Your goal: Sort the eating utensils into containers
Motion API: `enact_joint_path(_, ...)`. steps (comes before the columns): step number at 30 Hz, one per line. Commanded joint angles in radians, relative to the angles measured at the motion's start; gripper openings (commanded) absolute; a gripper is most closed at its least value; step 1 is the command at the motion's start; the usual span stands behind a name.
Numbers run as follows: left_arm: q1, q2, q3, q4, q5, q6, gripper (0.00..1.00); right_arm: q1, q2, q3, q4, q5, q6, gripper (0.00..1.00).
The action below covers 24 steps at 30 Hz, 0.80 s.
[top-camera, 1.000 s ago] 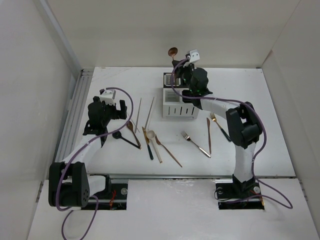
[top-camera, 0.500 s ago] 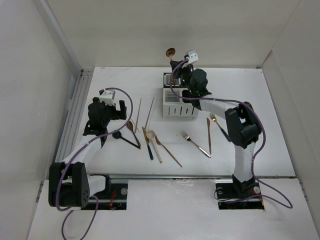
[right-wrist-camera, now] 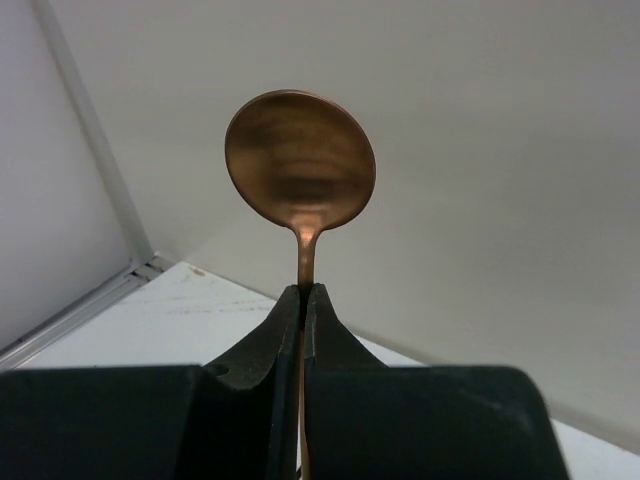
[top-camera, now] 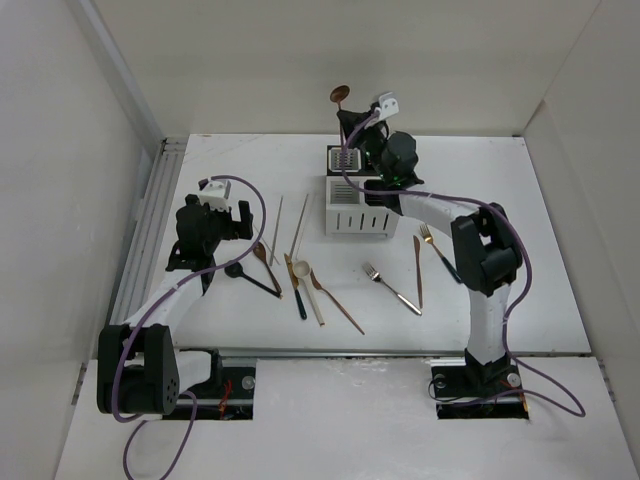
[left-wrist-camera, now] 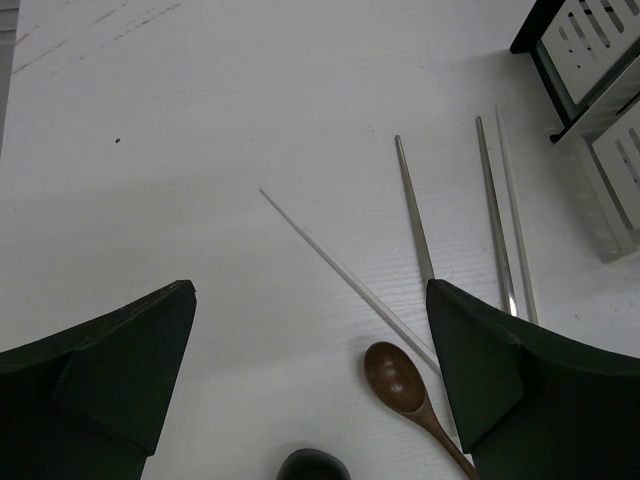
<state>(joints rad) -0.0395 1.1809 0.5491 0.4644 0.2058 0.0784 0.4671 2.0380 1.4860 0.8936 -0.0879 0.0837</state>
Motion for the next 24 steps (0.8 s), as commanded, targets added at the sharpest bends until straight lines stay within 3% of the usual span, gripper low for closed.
enact_joint_path(1,-0.005,-0.018,0.005,0.02,-0.002,0.014,1.0,-0.016,0.031,0.075,0.102,-0.007,0.014,0.0)
enact_joint_path(5,-0.005,-0.009,0.005,0.02,-0.011,0.014,1.0,-0.016,0.064,0.097,0.051,0.002,0.014,0.0)
enact_joint_path(12,-0.005,0.0,0.005,0.02,-0.011,0.014,1.0,-0.025,0.064,-0.006,0.041,-0.007,0.014,0.0)
enact_joint_path(13,-0.005,0.0,0.014,0.02,-0.011,0.014,1.0,-0.025,0.064,-0.019,0.041,-0.007,0.014,0.04)
enact_joint_path(14,-0.005,0.0,0.014,0.02,-0.011,0.014,1.0,-0.025,0.051,-0.038,0.05,-0.007,0.014,0.2)
enact_joint_path(17,-0.005,0.0,0.014,0.02,-0.011,0.014,1.0,-0.025,0.019,-0.096,0.085,0.002,0.014,0.48)
enact_joint_path(21,-0.005,0.0,0.025,-0.003,-0.063,-0.049,0.99,-0.025,-0.068,-0.132,0.084,0.002,0.014,0.68)
enact_joint_path(23,-0.005,-0.009,0.057,-0.042,-0.169,-0.121,0.94,-0.025,-0.103,-0.145,0.074,0.002,0.014,0.71)
enact_joint_path(24,-0.005,-0.009,0.089,-0.103,-0.204,-0.159,0.87,-0.025,-0.123,-0.162,0.059,0.002,0.014,0.75)
